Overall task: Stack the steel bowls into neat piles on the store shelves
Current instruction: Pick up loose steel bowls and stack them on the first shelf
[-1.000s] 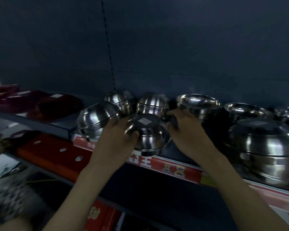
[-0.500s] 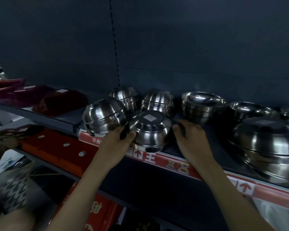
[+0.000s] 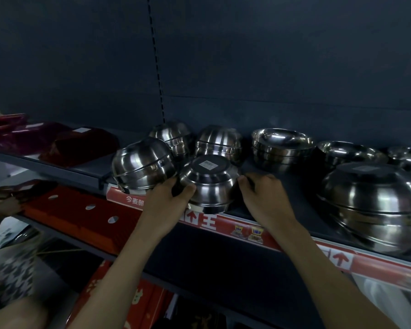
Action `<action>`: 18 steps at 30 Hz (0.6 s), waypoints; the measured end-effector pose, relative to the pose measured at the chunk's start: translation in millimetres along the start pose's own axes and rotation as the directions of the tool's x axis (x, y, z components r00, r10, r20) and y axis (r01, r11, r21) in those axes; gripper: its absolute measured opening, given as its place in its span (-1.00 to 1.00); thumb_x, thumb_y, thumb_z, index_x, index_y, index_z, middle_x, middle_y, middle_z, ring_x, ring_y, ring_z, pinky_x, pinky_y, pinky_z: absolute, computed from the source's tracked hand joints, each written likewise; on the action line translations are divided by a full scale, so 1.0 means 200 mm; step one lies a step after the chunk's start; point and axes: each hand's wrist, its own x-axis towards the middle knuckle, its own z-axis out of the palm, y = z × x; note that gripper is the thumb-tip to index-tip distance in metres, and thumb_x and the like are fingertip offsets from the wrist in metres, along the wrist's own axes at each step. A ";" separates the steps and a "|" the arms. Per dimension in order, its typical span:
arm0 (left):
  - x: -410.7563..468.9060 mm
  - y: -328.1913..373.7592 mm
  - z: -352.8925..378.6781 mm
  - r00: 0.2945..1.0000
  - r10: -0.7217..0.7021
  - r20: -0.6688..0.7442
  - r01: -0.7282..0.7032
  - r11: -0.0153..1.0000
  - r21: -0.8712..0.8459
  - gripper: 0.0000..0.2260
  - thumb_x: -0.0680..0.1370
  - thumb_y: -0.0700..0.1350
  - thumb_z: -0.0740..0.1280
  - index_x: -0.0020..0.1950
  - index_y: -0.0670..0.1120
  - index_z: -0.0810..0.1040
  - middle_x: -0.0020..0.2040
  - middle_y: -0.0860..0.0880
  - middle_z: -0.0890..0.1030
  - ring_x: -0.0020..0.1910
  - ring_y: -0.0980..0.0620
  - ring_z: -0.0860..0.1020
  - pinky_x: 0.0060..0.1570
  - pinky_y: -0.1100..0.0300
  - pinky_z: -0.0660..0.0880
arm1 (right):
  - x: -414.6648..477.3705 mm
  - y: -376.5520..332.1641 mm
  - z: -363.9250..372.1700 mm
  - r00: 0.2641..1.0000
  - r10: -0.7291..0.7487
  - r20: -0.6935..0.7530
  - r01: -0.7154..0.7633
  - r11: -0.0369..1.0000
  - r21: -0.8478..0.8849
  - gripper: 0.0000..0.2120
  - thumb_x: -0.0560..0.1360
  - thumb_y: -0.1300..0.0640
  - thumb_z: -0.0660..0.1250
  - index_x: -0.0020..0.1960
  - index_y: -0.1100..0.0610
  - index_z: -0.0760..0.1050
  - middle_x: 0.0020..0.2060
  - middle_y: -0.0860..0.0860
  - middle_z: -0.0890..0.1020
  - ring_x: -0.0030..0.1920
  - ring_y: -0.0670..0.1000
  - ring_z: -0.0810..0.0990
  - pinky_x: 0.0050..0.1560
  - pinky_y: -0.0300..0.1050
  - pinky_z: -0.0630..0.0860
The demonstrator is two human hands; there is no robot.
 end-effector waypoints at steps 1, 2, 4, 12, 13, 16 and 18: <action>-0.01 0.00 0.00 1.000 0.011 -0.008 -0.011 1.000 -0.003 -0.94 0.61 0.05 0.28 0.03 0.19 0.53 -0.04 0.19 0.60 -0.01 0.27 0.52 -0.01 0.29 0.42 | 0.00 0.00 0.00 1.000 0.008 -0.008 -0.008 1.000 0.020 -0.67 0.60 -0.03 0.18 -0.20 0.12 0.55 -0.41 0.03 0.57 -0.24 0.06 0.57 -0.27 -0.09 0.48; -0.01 0.01 0.00 0.999 0.024 -0.022 -0.025 1.000 -0.006 -0.93 0.60 0.06 0.28 0.04 0.19 0.54 -0.01 0.17 0.61 0.03 0.24 0.53 0.01 0.25 0.43 | -0.01 0.00 -0.01 1.000 0.015 -0.021 -0.014 0.999 0.031 -0.66 0.59 -0.09 0.16 -0.19 0.09 0.56 -0.41 0.00 0.58 -0.25 0.04 0.58 -0.27 -0.10 0.50; -0.03 0.02 0.00 0.997 0.054 -0.049 -0.055 0.998 -0.025 -0.93 0.59 0.04 0.30 0.01 0.21 0.56 0.01 0.16 0.63 0.05 0.21 0.55 0.00 0.23 0.43 | -0.04 -0.01 -0.03 0.998 0.031 -0.046 -0.030 0.999 0.027 -0.58 0.56 -0.22 0.11 -0.18 0.04 0.56 -0.39 -0.05 0.60 -0.26 -0.02 0.59 -0.26 -0.10 0.52; -0.06 0.13 0.00 0.977 0.192 -0.092 -0.202 0.971 -0.129 -0.75 0.54 0.05 0.39 0.22 0.20 0.57 0.13 0.22 0.64 0.18 0.25 0.55 0.18 0.21 0.44 | -0.09 -0.11 -0.19 0.978 0.144 -0.151 -0.115 0.976 0.184 -0.52 0.45 -0.36 0.21 0.05 0.00 0.59 -0.17 -0.11 0.69 -0.12 -0.07 0.65 -0.03 -0.04 0.60; -0.06 0.14 0.00 0.975 0.198 -0.101 -0.210 0.969 -0.133 -0.71 0.54 0.07 0.38 0.26 0.18 0.56 0.15 0.20 0.64 0.20 0.22 0.55 0.22 0.16 0.45 | -0.10 -0.12 -0.21 0.978 0.144 -0.148 -0.110 0.970 0.218 -0.53 0.43 -0.34 0.25 0.07 0.00 0.59 -0.15 -0.12 0.69 -0.10 -0.10 0.65 0.00 -0.06 0.60; -0.07 0.15 0.02 0.968 0.202 -0.151 -0.225 0.962 -0.155 -0.75 0.55 0.03 0.38 0.23 0.15 0.55 0.09 0.22 0.65 0.15 0.26 0.57 0.23 0.12 0.49 | -0.10 -0.13 -0.26 0.985 0.117 -0.127 -0.078 0.958 0.276 -0.60 0.41 -0.23 0.38 0.13 -0.02 0.57 -0.10 -0.16 0.68 -0.08 -0.18 0.64 0.01 -0.18 0.59; -0.07 0.16 0.03 0.965 0.208 -0.160 -0.233 0.959 -0.163 -0.76 0.54 -0.01 0.40 0.16 0.22 0.52 0.04 0.24 0.64 0.09 0.31 0.57 0.17 0.19 0.51 | -0.11 -0.11 -0.28 0.989 0.083 -0.123 -0.046 0.960 0.277 -0.58 0.39 -0.14 0.48 0.20 -0.04 0.54 -0.08 -0.18 0.68 -0.07 -0.21 0.64 0.01 -0.25 0.57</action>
